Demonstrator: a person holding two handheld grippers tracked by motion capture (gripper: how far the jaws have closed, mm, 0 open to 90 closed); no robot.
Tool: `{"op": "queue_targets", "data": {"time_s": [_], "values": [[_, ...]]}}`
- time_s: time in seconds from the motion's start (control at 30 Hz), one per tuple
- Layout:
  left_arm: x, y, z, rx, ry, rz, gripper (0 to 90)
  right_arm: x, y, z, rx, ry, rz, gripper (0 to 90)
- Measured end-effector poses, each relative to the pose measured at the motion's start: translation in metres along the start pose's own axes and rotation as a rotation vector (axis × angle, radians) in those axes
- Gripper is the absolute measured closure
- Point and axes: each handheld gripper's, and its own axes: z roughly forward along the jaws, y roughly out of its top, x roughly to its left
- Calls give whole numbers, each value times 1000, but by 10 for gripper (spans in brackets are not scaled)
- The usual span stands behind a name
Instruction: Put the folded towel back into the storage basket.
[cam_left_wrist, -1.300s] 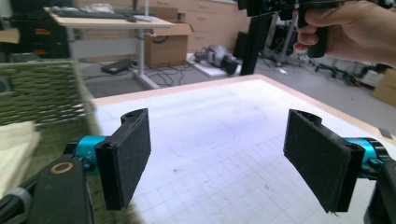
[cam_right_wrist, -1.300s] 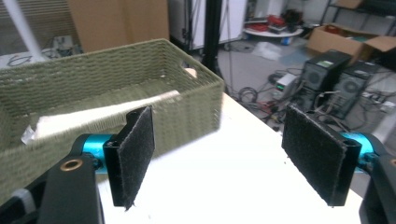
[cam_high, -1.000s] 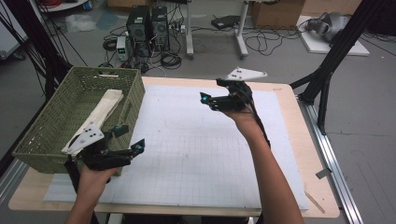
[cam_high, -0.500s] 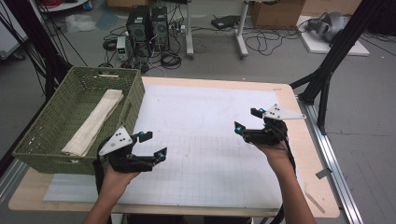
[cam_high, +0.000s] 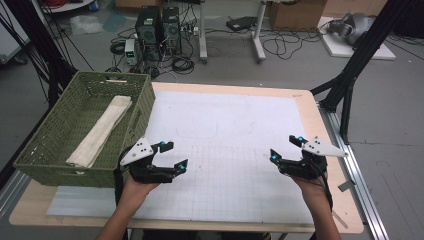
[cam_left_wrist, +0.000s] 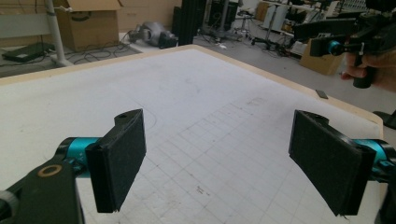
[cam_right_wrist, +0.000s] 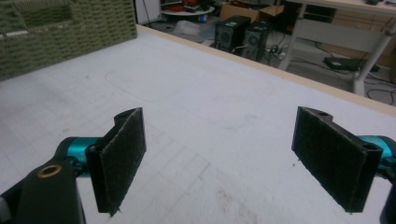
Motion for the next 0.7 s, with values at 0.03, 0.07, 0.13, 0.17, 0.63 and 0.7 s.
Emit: {"op": "queue_targets", "data": {"time_s": [0.03, 0.07, 0.13, 0.17, 0.63, 0.7], "values": [[0, -1, 0, 2, -1, 6, 193, 1, -4, -3, 4, -9, -5, 163], [0, -2, 1, -3, 1, 12, 193, 2, -6, -4, 7, -16, -9, 163], [-1, -3, 1, -4, 4, 20, 193, 3, -14, -9, 3, -29, -8, 163], [-1, -4, 1, -5, 9, 23, 194, 4, -18, -11, 3, -29, -5, 163], [3, -13, -4, 11, 86, 30, 181, 8, -45, -10, 53, -42, -11, 163], [4, -13, -4, 10, 87, 30, 181, 9, -47, -10, 64, -44, -18, 163]]}}
